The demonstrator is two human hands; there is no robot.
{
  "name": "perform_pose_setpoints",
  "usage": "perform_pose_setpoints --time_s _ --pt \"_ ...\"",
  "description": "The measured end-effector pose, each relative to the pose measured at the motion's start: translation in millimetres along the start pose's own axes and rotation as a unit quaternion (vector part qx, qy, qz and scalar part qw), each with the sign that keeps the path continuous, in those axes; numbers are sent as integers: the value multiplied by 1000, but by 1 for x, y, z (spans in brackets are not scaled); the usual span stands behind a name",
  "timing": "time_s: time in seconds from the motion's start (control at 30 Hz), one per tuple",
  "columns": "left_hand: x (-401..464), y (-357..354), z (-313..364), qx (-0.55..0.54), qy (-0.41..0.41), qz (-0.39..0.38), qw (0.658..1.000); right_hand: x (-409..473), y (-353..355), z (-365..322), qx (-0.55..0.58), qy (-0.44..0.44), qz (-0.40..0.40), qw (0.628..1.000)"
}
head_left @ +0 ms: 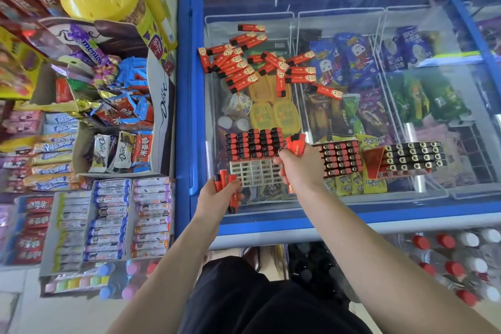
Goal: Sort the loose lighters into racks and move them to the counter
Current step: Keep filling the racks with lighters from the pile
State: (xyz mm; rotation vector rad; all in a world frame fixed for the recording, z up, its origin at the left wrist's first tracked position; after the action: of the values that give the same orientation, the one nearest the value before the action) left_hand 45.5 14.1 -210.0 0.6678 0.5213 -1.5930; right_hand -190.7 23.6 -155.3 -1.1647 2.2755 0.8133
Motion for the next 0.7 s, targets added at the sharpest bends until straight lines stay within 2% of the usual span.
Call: perform_pose_setpoints --time_s 0.2,0.3,0.37,0.43,0.5,0.6,0.7 --pt "1 -4 -5 -30 25 -8 999 0 1 -12 -47 44 22 998" --pt "-3 -11 -5 -55 48 -26 997 -5 5 -14 -31 56 44 997" --pt "-8 -19 -3 -88 64 -49 993 -13 3 -14 3 52 31 998" --pt "-13 -29 1 -114 69 -74 988 -23 -8 -8 65 18 -33 997" --pt "-17 -36 8 -126 59 -89 986 -35 -26 2 109 -30 -132 985" --pt "-19 -39 19 -149 34 -101 983 -54 -48 12 50 -56 -251 965" --pt "-20 -34 29 -126 8 -105 986 -63 -52 17 -15 -60 -284 957"
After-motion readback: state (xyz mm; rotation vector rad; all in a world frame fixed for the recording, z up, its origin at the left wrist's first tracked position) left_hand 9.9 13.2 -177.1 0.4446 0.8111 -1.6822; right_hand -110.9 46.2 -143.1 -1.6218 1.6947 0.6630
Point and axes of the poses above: each hand's wrist, its own x-axis towards the middle knuckle, its own y-axis out of the back of the hand, z = x × y, the point moved 10 cm from there along x, towards the middle knuckle, and after that the axes turned 4 degrees about -y, right-handed, at the moved point
